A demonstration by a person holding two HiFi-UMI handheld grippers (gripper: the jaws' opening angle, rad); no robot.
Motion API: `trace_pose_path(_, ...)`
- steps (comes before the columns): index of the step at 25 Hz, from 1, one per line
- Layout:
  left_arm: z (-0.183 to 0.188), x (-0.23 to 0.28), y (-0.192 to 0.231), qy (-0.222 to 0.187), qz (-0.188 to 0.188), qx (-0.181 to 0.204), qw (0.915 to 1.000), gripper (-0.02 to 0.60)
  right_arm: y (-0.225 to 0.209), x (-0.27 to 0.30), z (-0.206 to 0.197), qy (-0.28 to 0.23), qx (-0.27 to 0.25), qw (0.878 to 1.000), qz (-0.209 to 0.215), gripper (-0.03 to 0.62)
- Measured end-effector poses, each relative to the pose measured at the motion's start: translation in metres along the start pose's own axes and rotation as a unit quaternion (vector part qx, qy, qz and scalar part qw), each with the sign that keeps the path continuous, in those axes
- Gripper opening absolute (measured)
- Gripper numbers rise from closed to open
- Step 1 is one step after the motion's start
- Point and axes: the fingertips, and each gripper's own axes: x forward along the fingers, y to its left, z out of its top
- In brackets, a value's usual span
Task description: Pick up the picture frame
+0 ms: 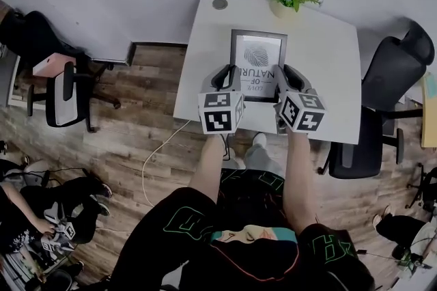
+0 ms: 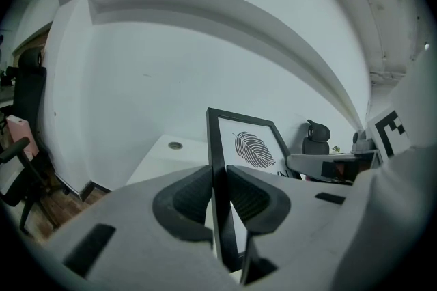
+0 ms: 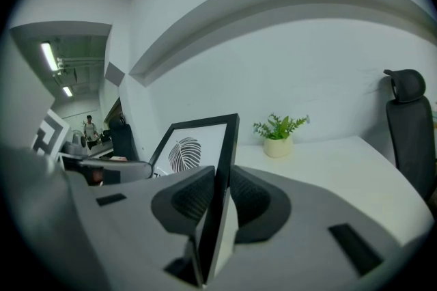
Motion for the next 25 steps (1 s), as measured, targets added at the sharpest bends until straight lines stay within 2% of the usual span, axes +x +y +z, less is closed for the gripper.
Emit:
trace_pose_path(9,0.062,-0.017,-0.006,-0.06,-0.002,0.046,0.9972,0.068,0.015,-0.014,0.056,-0.074,-0.015,0.997,0.005,0.078)
trace_pose_path(14,0.094,-0.026,-0.015,-0.097,0.011,0.099,0.9903,0.069,0.018,-0.023,0.084,-0.108,-0.026,0.994,0.0,0.078)
trace_pose_path(21,0.123,-0.045,-0.027,-0.139,0.003,0.117,0.9834,0.069,0.026,-0.044,0.115,-0.156,-0.039,0.987,0.002,0.077)
trace_pose_path(25,0.131,-0.049,-0.031,-0.149,0.0,0.129,0.9803,0.071,0.028,-0.051,0.123,-0.171,-0.038,0.984,0.005,0.075)
